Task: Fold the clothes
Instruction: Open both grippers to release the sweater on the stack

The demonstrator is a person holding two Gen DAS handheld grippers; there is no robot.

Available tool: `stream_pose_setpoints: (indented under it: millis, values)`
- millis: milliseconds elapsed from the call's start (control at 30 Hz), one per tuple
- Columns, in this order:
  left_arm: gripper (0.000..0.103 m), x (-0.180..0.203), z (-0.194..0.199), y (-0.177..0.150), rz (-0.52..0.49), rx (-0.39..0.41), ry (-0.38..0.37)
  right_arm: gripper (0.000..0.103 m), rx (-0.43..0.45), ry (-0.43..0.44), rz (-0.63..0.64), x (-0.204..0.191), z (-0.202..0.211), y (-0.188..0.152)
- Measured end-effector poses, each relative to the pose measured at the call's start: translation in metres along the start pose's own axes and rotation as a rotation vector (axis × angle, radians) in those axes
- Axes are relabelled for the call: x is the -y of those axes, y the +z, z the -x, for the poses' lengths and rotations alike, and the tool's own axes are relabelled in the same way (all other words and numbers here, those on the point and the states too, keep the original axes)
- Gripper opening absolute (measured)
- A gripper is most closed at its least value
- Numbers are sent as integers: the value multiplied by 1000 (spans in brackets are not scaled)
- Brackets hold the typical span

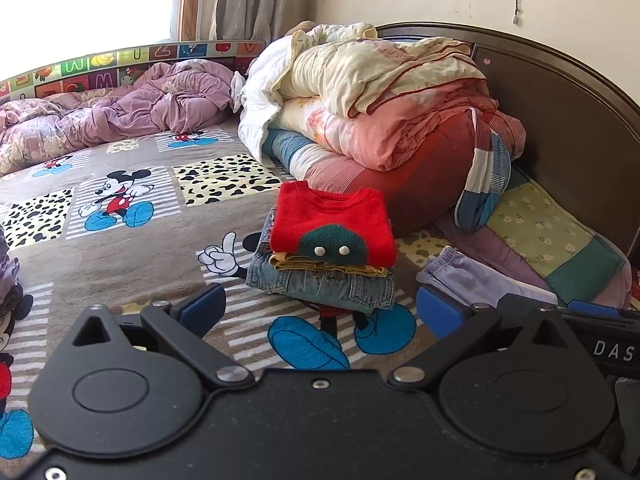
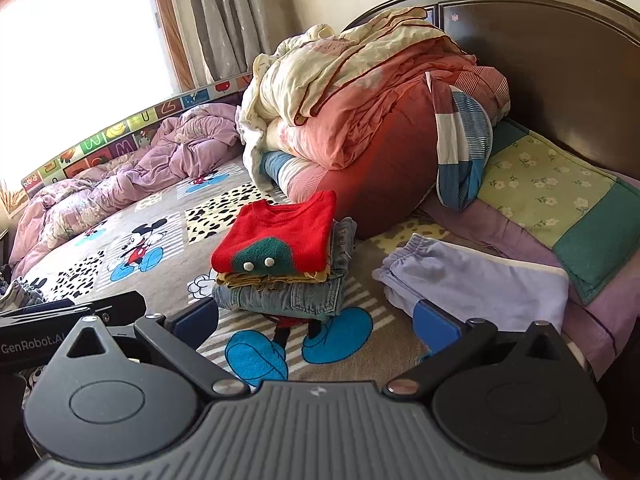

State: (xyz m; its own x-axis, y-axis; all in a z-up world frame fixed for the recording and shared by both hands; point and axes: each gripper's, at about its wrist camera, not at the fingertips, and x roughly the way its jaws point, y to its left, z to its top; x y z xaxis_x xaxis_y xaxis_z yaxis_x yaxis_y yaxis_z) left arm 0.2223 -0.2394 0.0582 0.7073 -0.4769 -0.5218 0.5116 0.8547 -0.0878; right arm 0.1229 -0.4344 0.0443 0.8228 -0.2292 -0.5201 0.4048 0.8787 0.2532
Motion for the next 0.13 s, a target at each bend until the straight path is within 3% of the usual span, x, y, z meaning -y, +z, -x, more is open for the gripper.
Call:
stream_pose_setpoints:
  millis: [133]
  values:
    - [103, -1, 10, -5, 3, -4, 5, 103, 0, 5, 7, -4, 10, -4]
